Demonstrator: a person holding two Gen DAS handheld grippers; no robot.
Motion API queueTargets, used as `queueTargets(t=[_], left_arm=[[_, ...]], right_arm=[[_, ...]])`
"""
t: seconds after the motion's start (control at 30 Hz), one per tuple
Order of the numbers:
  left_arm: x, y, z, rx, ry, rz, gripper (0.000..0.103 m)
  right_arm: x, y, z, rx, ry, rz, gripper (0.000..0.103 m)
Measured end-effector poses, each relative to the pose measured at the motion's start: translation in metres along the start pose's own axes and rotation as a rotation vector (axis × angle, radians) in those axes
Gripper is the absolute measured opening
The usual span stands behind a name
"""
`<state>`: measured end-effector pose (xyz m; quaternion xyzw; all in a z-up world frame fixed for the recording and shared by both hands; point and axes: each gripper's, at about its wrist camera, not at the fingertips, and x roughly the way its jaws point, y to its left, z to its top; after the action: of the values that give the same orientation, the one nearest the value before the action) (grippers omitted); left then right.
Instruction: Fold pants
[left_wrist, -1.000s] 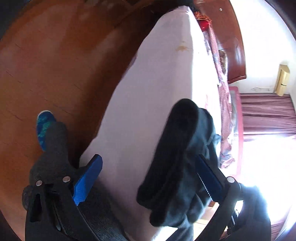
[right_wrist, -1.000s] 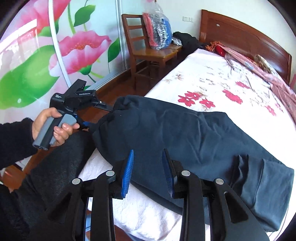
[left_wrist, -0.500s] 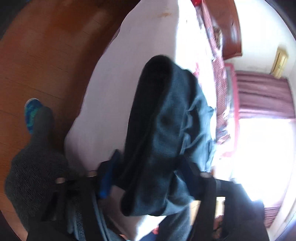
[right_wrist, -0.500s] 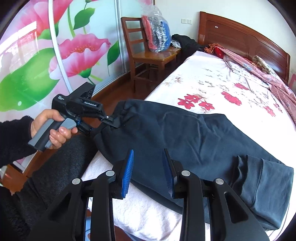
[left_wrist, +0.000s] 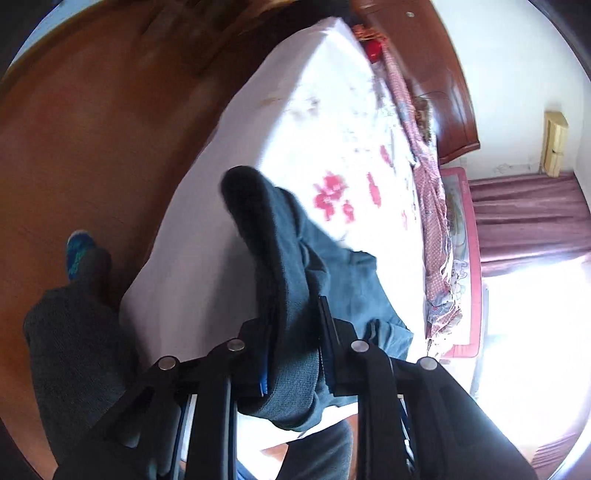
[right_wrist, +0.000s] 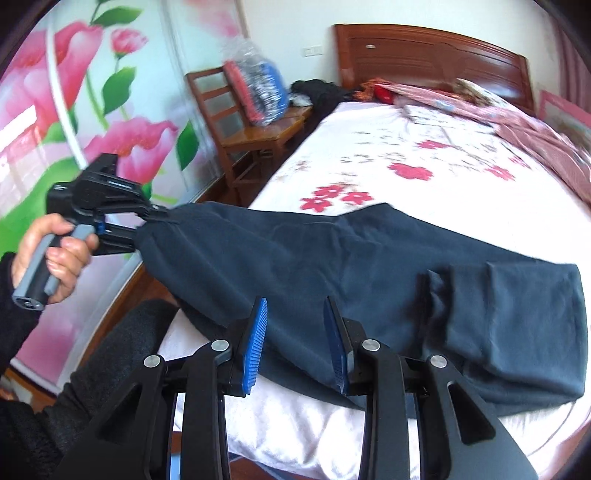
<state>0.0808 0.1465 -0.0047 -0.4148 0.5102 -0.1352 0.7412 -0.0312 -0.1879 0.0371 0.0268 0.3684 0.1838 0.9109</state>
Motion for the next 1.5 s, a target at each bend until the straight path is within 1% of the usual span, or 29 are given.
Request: queueTargets(t=[0.17,0.27,0.33,0.4,0.47,0.5,0.53,0.6,0.63,0.7,0.73,0.77,0.8,0.83,0.87,0.9,0.93,0.97,1.0,1.07,1.1,1.13,1.17,1.27,1.33,1.4,1.43,1.47,1.5], left_arm=[[0.002,-0.113,-0.012,0.198,-0.005,-0.062,0.019],[0.026,-0.195,-0.032,0.351,0.038,-0.120,0.018],[0.046,-0.234,-0.049,0.432,0.078,-0.149,0.015],[0.076,-0.269,-0.066,0.491,0.146,-0.181,0.011],[0.109,-0.294,-0.087,0.545,0.209,-0.195,0.008],[0.131,-0.306,-0.102,0.565,0.251,-0.212,0.004],[0.149,-0.311,-0.117,0.571,0.301,-0.214,0.004],[0.194,-0.330,-0.157,0.726,0.346,-0.135,0.004],[0.218,-0.328,-0.171,0.746,0.377,-0.091,0.004],[0.268,-0.311,-0.197,0.733,0.490,-0.030,0.010],[0.286,-0.297,-0.210,0.733,0.513,0.031,0.009],[0.295,-0.283,-0.220,0.711,0.552,0.038,0.009],[0.295,-0.276,-0.223,0.705,0.567,0.008,0.013],[0.286,-0.272,-0.225,0.721,0.553,-0.008,0.013],[0.270,-0.273,-0.228,0.764,0.545,-0.024,0.018],[0.255,-0.277,-0.227,0.792,0.543,-0.046,0.038],[0.234,-0.282,-0.226,0.815,0.522,-0.070,0.054],[0.207,-0.286,-0.221,0.836,0.468,-0.092,0.082],[0.178,-0.290,-0.213,0.858,0.385,-0.115,0.093],[0.131,-0.293,-0.195,0.897,0.246,-0.153,0.097],[0.108,-0.288,-0.179,0.905,0.191,-0.147,0.097],[0.089,-0.276,-0.166,0.900,0.149,-0.135,0.098],[0.076,-0.263,-0.156,0.890,0.120,-0.121,0.098],[0.050,-0.224,-0.138,0.855,0.090,-0.042,0.098],[0.062,-0.195,-0.133,0.825,0.096,-0.015,0.098],[0.071,-0.172,-0.137,0.787,0.102,0.011,0.098],[0.071,-0.160,-0.138,0.778,0.111,0.016,0.098],[0.094,-0.151,-0.157,0.770,0.117,0.028,0.098],[0.102,-0.146,-0.160,0.750,0.132,0.033,0.098]], right_arm=[[-0.038,-0.061,-0.022,0.179,-0.084,-0.072,0.031],[-0.069,-0.101,-0.041,0.305,-0.151,-0.125,0.031],[-0.089,-0.125,-0.056,0.377,-0.190,-0.165,0.031],[-0.109,-0.146,-0.072,0.436,-0.219,-0.207,0.031],[-0.125,-0.163,-0.087,0.491,-0.241,-0.239,0.031],[-0.132,-0.171,-0.094,0.510,-0.246,-0.247,0.031],[-0.137,-0.176,-0.101,0.522,-0.249,-0.263,0.031],[-0.149,-0.188,-0.116,0.561,-0.252,-0.289,0.031],[-0.151,-0.195,-0.123,0.592,-0.247,-0.299,0.031],[-0.155,-0.206,-0.133,0.638,-0.251,-0.300,0.031],[-0.157,-0.209,-0.137,0.651,-0.254,-0.302,0.031],[-0.158,-0.212,-0.138,0.664,-0.256,-0.307,0.031],[-0.158,-0.215,-0.139,0.679,-0.255,-0.294,0.031],[-0.156,-0.219,-0.138,0.699,-0.258,-0.274,0.037],[-0.155,-0.223,-0.136,0.717,-0.268,-0.262,0.054],[-0.155,-0.227,-0.134,0.727,-0.278,-0.241,0.059],[-0.151,-0.231,-0.128,0.734,-0.283,-0.199,0.059],[-0.147,-0.234,-0.123,0.741,-0.283,-0.172,0.059],[-0.141,-0.237,-0.114,0.743,-0.272,-0.153,0.059],[-0.128,-0.241,-0.096,0.724,-0.265,-0.095,0.059],[-0.123,-0.244,-0.088,0.725,-0.258,-0.087,0.059],[-0.114,-0.250,-0.079,0.738,-0.233,-0.080,0.069],[-0.106,-0.255,-0.071,0.747,-0.212,-0.061,0.074],[-0.082,-0.264,-0.052,0.760,-0.145,-0.054,0.074],[-0.062,-0.265,-0.047,0.755,-0.083,-0.085,0.074],[-0.036,-0.263,-0.051,0.741,0.061,-0.131,0.079],[-0.028,-0.260,-0.055,0.726,0.097,-0.172,0.079],[-0.026,-0.254,-0.058,0.713,0.090,-0.182,0.079],[-0.026,-0.248,-0.059,0.687,0.091,-0.184,0.079]])
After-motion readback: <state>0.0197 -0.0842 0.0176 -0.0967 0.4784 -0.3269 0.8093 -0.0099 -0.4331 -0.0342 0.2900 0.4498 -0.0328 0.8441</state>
